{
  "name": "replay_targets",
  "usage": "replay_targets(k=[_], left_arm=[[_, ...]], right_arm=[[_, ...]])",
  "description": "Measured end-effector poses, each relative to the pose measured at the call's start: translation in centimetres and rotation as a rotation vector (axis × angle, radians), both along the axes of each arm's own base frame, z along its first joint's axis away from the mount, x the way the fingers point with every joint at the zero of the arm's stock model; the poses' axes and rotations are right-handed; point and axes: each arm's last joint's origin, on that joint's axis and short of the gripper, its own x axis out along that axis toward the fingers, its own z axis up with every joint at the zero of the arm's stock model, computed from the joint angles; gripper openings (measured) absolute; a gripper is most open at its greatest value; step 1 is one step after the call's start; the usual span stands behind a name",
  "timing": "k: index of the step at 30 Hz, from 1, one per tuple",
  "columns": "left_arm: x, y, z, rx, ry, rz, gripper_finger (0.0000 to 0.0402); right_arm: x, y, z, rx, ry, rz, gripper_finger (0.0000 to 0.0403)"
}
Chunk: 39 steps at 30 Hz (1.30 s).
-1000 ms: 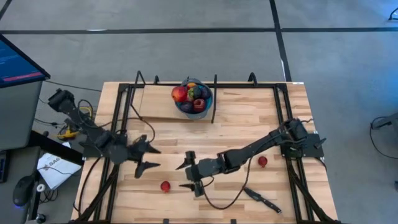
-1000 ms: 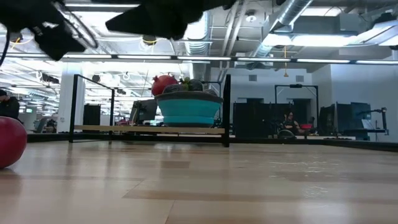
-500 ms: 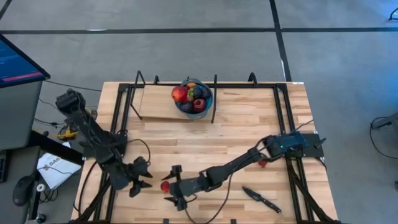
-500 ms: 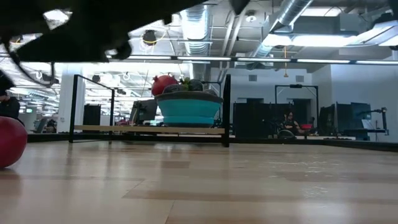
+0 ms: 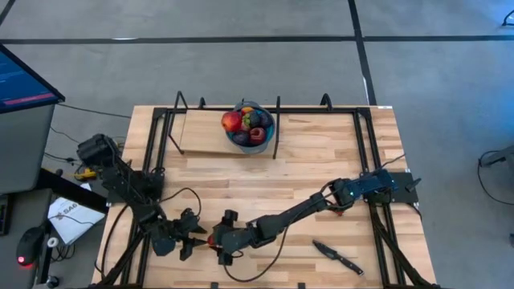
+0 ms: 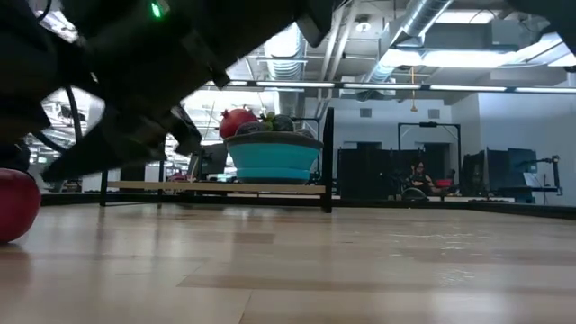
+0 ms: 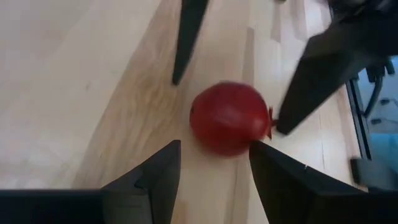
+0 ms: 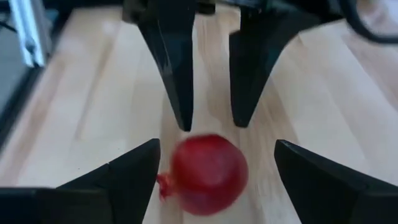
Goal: Pick & Place Fruit
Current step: Put the left red pomegranate into the blue strainer bowl on the shelf
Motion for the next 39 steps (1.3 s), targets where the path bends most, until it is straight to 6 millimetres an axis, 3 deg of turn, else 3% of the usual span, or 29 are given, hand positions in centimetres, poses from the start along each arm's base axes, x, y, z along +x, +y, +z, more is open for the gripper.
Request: replay_targets(k=[7,13,18,23,32,39], left_arm=[[0.5,-0.5,-0.6,-0.014,-0.053,0.034,0.0174],[0.7,-0.6,-0.4,-0.017,-0.108,0.072,0.0168],[0.9,-0.4,-0.3,-0.007,-0.131,0.101,0.0165],[0.9,-0.4,-0.2,0.009,-0.155,0.11,0.0163],[1.0,-0.5,-0.1,0.012,-0.164,0.112,0.016],[1.0,-0.4,-0.1,0.014,-0.165,0.112,0.0158]], right_arm=[[-1.1,-0.8,-0.6,-0.096,0.158,-0.035,0.0301],[-2.5,-1.2,1.7,-0.14,0.26,-0.037,0.0301],[-3.4,-1.2,1.7,-0.194,0.343,-0.002,0.0301],[-4.0,-1.1,1.5,-0.239,0.428,0.111,0.0301],[-4.5,-2.4,3.2,-0.299,0.509,0.439,0.0301],[-6.0,-3.5,3.8,-0.24,0.667,0.614,0.0301]])
